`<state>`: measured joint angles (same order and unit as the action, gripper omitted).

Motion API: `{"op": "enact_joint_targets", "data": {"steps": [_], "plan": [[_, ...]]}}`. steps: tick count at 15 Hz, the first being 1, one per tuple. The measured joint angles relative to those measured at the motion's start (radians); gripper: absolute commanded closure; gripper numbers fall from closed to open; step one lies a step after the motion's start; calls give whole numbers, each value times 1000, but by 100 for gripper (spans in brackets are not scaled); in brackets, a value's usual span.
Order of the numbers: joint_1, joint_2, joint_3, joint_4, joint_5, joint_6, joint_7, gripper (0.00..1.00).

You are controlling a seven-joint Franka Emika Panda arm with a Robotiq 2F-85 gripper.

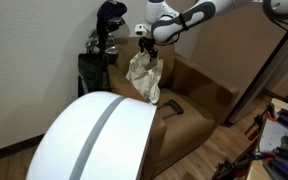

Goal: Take the gray object from the armrest of the brown chair and put it in the bag

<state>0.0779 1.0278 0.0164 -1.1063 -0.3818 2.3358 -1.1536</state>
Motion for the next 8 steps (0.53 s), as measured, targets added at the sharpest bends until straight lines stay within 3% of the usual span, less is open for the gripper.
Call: {"op": "enact_joint_targets", "data": {"steps": [4,8], "plan": [[18,-64,-26,11,3,-168,171,0],[2,-144,-73,-68,3,-208,338,0]]}}
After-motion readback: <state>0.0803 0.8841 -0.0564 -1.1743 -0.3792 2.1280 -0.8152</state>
